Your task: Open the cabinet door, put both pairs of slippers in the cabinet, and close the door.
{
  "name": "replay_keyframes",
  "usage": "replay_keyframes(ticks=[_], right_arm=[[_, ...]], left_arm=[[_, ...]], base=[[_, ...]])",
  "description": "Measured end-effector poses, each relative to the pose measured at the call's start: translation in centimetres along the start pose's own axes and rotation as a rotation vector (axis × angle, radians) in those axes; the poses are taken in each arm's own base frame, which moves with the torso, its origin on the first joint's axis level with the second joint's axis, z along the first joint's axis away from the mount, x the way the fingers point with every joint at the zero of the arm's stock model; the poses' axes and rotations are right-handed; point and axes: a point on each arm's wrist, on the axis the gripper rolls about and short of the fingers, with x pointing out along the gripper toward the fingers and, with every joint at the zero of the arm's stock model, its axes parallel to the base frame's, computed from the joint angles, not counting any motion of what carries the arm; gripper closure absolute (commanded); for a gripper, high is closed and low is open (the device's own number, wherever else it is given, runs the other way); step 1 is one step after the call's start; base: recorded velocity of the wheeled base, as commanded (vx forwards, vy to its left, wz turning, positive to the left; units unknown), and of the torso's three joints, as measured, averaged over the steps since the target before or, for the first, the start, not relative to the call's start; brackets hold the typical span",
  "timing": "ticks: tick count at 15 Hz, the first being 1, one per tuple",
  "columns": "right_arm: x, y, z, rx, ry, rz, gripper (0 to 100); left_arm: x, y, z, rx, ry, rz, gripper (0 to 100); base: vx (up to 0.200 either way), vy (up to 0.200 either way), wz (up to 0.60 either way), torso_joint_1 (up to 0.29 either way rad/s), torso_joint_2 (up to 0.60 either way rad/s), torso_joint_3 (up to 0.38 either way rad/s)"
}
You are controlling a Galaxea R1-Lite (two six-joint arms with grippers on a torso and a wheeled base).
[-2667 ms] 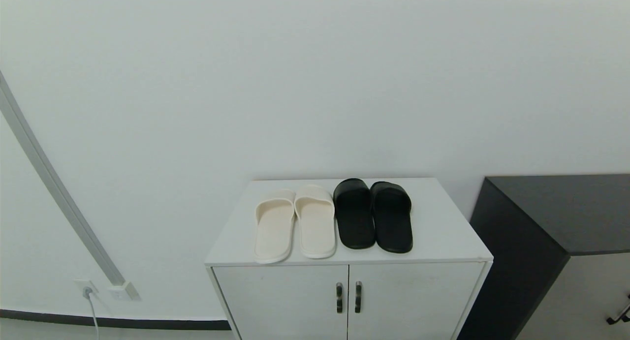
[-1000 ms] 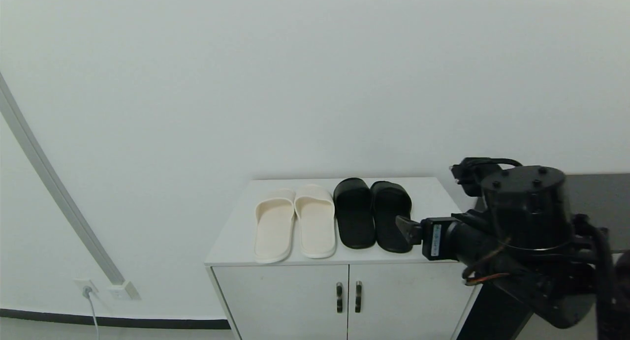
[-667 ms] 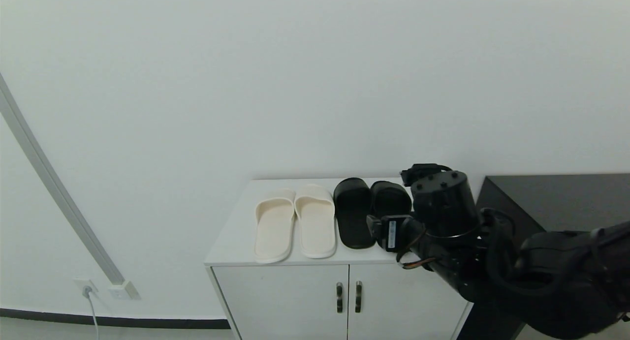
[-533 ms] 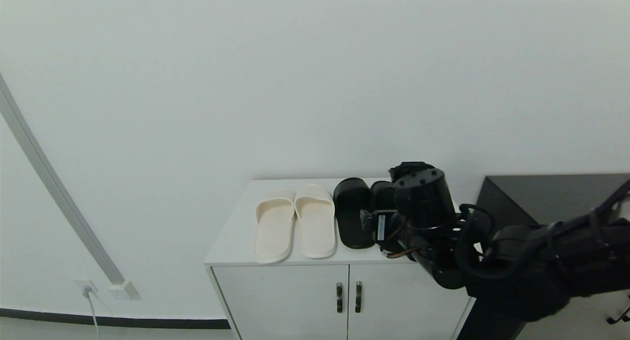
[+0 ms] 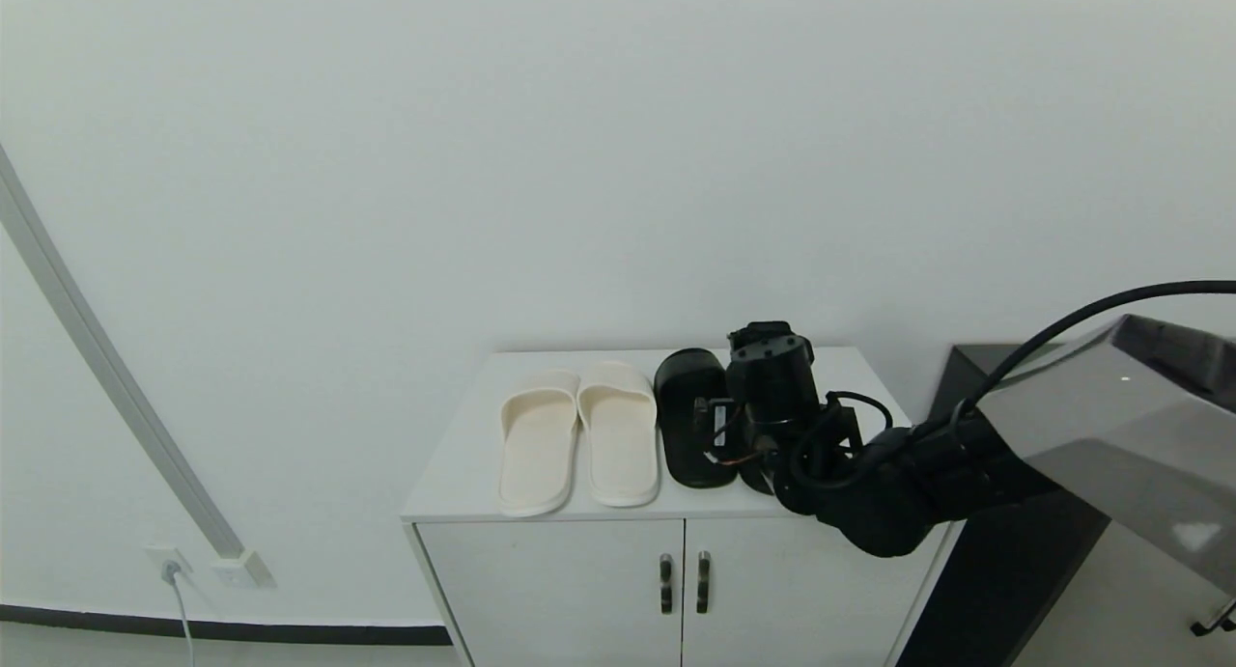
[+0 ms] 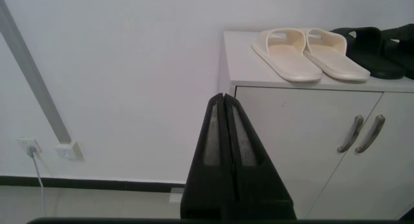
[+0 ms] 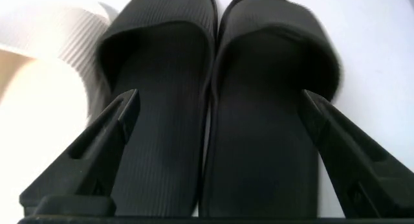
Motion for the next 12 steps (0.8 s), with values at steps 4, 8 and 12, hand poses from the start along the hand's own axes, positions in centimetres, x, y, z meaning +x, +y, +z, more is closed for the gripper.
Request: replay_keyframes(ticks=[4,8,12], right_arm=[[3.5,0.3,-0.6,-0.003,-0.055,-0.018,0],[6.5,0.0,-1.0,0.007,-0.092,-0.040,0],[7.9,-0.1,-1.8,0.001,-0.092,-0.053,100]], left_arm=[[0.0,0.0,0.0,0.000,0.000,-0.001,100],[0.0,0.0,0.0,0.000,0.000,0.000,100],[0.0,0.0,0.0,0.000,0.000,0.000,100]], base=[[0.000,0.000,0.00,0.000,0.00,0.000],[0.000,0.000,0.00,0.000,0.00,0.000],[0.000,0.000,0.00,0.000,0.00,0.000]])
